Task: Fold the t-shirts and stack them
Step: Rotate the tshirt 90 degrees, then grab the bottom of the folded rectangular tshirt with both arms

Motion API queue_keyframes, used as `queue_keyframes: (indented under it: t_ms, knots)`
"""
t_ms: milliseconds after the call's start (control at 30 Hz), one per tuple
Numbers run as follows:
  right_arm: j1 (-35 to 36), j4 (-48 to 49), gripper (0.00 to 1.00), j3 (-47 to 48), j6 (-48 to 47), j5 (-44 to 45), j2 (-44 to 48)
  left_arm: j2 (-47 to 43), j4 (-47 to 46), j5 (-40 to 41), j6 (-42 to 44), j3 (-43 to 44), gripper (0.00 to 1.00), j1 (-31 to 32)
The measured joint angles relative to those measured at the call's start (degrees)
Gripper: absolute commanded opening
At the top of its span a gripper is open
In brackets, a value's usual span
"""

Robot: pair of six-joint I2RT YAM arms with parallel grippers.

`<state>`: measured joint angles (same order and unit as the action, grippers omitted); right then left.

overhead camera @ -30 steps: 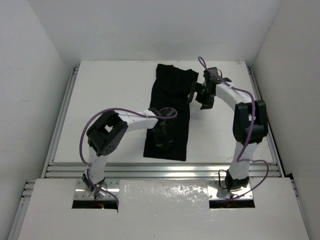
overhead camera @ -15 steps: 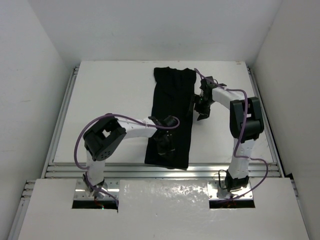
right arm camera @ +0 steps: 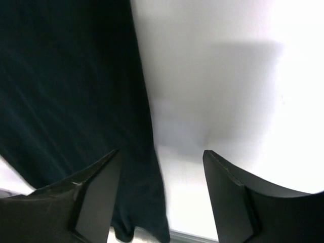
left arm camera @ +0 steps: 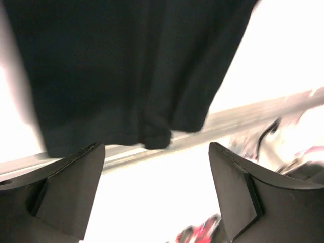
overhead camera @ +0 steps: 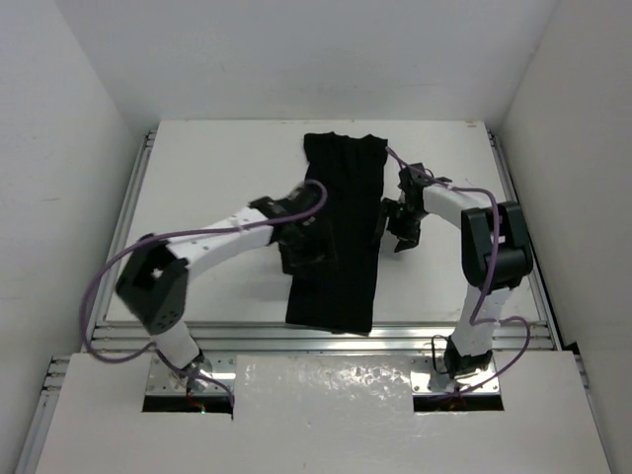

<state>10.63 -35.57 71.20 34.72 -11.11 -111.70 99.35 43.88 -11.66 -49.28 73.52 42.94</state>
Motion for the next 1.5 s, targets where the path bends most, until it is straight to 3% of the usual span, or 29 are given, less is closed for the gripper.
queue_keyframes:
  t_ms: [200,300,400,533,700,867,1067,1200,1333,1433,1467,1500]
  knots:
    - [0.3,3.0,0.66,-12.6,1.5,-3.5,15.5,-11.4,2.4,8.8,2.4,-7.2,0.67,-12.4]
    - [1.9,4.3,0.66,-20.8,2.8,-7.0,25.4,-11.7,2.0,8.8,3.1,-13.9,0.5,-12.2]
    - [5.2,6.8,0.62,-29.4,4.3,-10.3,32.0,-11.6,1.6,7.0,4.0,-21.3,0.44,-11.6]
    - [9.3,10.0,0.63,-41.6,7.5,-13.4,38.3,-11.6,0.2,4.5,4.5,-27.0,0.45,-11.6]
    - [10.3,14.7,0.66,-51.1,12.3,-15.3,44.3,-11.9,-5.6,0.6,5.2,-30.7,0.61,-11.6]
    - [12.0,21.1,0.64,-55.5,16.5,-17.3,44.3,-12.1,-9.9,-3.2,5.4,-31.8,0.58,-11.6]
    - [13.5,28.0,0.58,-57.2,20.6,-18.3,42.7,-10.9,-14.4,-7.9,5.3,-33.2,0.48,-11.5]
    - [13.9,32.1,0.54,-57.5,22.7,-18.9,40.2,-9.5,-15.4,-11.1,5.3,-33.4,0.47,-11.5]
    - [15.0,35.5,0.35,-57.4,24.3,-19.8,36.4,-9.3,-15.7,-12.2,5.4,-33.9,0.39,-11.4]
    - [16.2,36.9,0.2,-57.1,25.2,-19.8,35.0,-9.1,-16.3,-13.1,5.4,-35.1,0.22,-11.3]
    - [16.5,37.1,0.11,-56.9,25.4,-19.7,34.9,-8.9,-16.3,-13.1,5.4,-35.6,0.12,-11.1]
    - [16.7,37.1,0.09,-56.7,25.6,-19.7,34.9,-8.5,-16.4,-13.1,5.2,-36.4,0.08,-10.8]
